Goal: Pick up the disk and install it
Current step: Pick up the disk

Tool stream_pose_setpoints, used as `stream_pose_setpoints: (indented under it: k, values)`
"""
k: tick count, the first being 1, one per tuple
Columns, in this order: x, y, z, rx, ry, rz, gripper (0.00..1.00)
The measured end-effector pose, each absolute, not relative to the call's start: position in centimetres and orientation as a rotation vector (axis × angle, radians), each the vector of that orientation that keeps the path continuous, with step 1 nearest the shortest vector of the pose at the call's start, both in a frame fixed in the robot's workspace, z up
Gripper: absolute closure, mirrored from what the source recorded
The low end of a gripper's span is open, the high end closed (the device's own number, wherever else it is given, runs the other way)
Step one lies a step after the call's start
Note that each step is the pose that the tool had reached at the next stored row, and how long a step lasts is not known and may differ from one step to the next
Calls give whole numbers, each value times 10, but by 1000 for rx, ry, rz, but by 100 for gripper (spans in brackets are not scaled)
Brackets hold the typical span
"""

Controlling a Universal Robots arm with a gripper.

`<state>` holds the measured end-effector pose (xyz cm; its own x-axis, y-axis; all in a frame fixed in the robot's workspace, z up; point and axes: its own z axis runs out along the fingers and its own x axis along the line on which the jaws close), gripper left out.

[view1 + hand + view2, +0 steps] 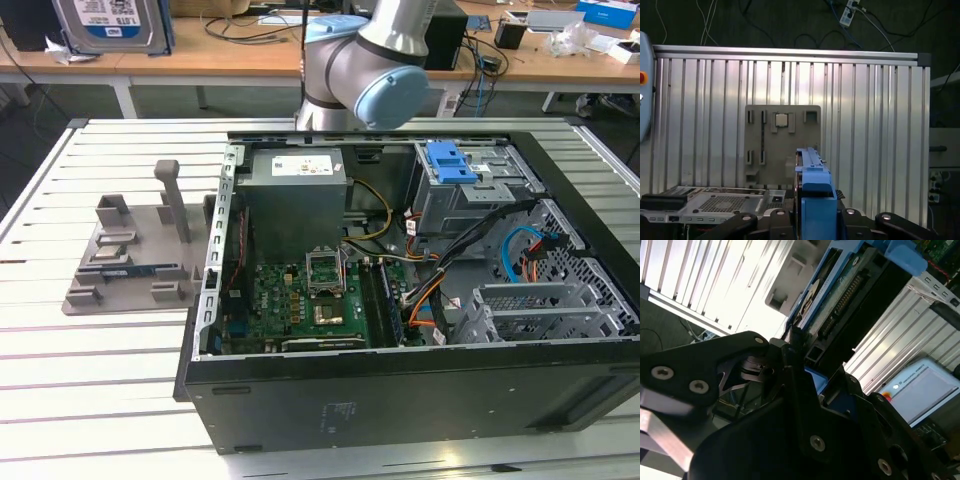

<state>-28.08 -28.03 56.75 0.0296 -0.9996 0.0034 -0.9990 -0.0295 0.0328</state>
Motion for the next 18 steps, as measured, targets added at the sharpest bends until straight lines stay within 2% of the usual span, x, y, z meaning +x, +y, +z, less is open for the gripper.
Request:
stream_pose_setpoints:
  k: [7, 18]
  values:
    - [-239, -281, 556, 2234, -2168, -33, 63]
    - [-208, -282, 530, 2233, -2168, -31, 63]
